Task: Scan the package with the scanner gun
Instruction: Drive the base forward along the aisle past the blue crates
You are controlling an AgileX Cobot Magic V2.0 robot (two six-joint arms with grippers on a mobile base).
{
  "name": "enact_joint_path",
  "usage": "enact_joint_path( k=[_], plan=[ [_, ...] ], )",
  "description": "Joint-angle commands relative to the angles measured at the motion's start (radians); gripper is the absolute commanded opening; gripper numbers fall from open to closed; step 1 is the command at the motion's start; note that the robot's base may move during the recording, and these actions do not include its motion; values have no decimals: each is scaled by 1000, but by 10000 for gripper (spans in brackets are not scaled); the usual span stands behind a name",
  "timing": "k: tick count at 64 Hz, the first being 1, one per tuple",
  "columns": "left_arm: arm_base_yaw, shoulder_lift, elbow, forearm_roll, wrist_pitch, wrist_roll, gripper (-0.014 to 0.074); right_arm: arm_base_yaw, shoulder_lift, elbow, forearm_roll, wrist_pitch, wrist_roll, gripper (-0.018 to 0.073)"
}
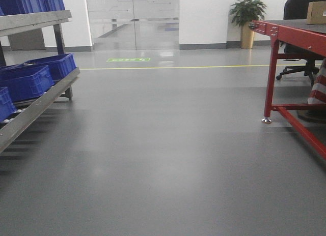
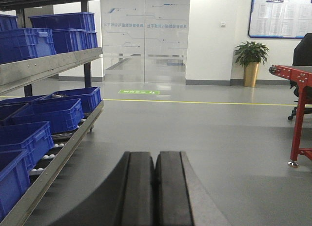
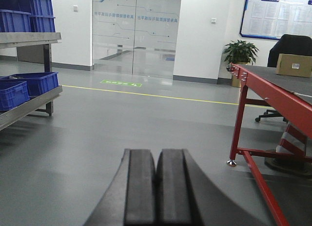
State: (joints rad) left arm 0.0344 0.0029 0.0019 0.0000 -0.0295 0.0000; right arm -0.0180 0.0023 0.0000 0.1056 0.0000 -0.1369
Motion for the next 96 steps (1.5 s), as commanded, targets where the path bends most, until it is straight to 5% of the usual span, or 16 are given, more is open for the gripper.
enact_joint_path(
  k=[1, 96],
  plan=[
    [2, -3, -2, 0, -13, 0, -111, 2, -2, 0, 3, -15, -1, -168],
    [2, -3, -2, 0, -13, 0, -111, 2, -2, 0, 3, -15, -1, -168]
  ],
)
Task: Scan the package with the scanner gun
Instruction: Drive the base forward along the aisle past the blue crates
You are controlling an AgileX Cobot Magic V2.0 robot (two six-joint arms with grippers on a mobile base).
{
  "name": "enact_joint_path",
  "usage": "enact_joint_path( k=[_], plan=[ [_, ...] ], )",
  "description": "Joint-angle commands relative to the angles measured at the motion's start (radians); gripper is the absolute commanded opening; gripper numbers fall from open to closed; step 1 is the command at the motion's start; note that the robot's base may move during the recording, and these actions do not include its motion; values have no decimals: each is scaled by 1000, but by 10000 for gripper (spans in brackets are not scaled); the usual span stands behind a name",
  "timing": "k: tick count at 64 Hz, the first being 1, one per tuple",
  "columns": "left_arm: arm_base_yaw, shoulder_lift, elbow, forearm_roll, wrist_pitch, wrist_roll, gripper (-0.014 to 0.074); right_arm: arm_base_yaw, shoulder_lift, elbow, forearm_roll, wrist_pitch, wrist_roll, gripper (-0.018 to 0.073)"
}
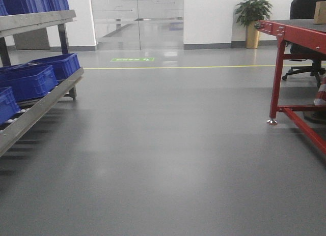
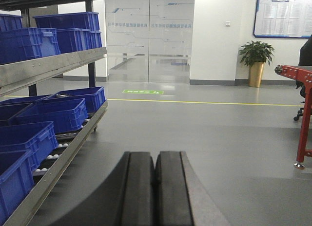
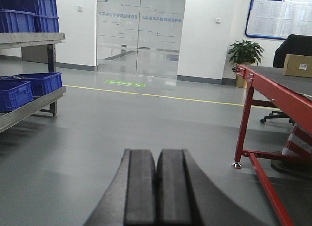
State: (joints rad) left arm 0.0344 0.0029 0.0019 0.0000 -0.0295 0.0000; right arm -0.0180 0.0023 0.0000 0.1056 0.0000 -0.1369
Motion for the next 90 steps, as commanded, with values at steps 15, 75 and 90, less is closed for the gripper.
enact_joint_path(
  k=[15, 75, 90],
  plan=[
    [2, -3, -2, 0, -13, 0, -111, 2, -2, 0, 3, -15, -1, -168],
    [2, -3, -2, 0, -13, 0, -111, 2, -2, 0, 3, -15, -1, -168],
    [2, -3, -2, 0, -13, 0, -111, 2, -2, 0, 3, -15, -1, -168]
  ],
)
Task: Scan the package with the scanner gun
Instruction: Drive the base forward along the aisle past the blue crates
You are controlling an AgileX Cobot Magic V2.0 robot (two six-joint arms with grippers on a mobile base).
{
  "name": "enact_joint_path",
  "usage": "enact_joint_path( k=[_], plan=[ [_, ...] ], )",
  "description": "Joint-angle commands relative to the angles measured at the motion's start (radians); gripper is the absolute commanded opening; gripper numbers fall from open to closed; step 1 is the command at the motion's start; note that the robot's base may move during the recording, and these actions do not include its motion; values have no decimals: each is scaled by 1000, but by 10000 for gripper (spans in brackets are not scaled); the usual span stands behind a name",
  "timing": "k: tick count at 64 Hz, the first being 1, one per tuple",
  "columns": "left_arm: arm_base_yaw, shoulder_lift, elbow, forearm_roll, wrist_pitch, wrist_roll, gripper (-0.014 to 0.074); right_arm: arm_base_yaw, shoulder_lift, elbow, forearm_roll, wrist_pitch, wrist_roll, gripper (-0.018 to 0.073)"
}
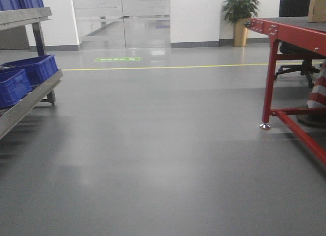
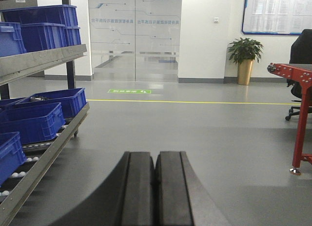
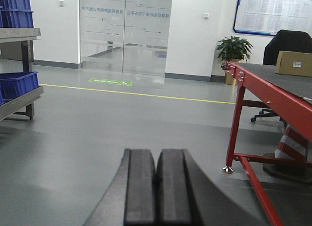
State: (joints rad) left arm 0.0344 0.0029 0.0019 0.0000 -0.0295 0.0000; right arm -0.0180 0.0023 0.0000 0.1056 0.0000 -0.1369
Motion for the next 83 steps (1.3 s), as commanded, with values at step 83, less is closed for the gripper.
enact_joint_path(
  k=[83],
  plan=[
    [2, -3, -2, 0, -13, 0, -111, 2, -2, 0, 3, -15, -1, -168]
  ],
)
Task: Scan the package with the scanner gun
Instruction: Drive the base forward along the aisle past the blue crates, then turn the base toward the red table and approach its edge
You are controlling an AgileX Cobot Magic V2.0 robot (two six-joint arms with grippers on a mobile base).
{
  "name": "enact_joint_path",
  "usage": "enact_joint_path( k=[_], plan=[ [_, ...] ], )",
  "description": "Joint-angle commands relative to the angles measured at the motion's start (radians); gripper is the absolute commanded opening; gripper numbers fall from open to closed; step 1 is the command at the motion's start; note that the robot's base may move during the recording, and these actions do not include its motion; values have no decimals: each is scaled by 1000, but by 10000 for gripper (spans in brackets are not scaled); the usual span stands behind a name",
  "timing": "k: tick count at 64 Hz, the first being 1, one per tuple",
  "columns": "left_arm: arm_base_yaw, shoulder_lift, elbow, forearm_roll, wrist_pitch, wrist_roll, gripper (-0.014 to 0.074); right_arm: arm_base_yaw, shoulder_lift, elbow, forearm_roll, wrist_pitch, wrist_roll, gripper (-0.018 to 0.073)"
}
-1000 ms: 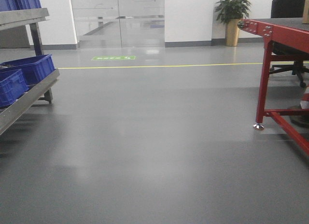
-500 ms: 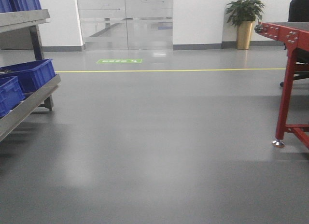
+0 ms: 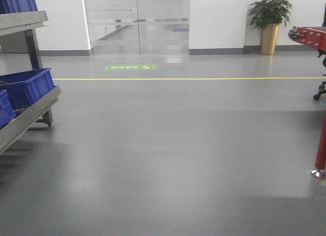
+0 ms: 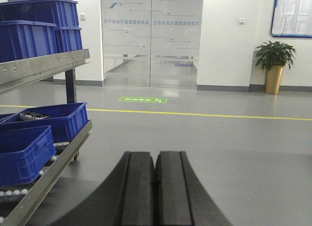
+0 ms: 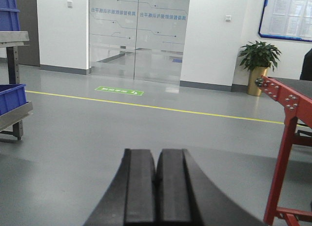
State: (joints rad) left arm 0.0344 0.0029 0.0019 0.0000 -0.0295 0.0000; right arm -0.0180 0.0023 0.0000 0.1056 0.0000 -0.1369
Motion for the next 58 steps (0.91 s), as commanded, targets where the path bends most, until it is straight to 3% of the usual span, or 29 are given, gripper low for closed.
enact_joint_path(
  k=[1, 58],
  plan=[
    [2, -3, -2, 0, -13, 0, -111, 2, -2, 0, 3, -15, -1, -168],
    [2, -3, -2, 0, -13, 0, -111, 2, -2, 0, 3, -15, -1, -168]
  ],
)
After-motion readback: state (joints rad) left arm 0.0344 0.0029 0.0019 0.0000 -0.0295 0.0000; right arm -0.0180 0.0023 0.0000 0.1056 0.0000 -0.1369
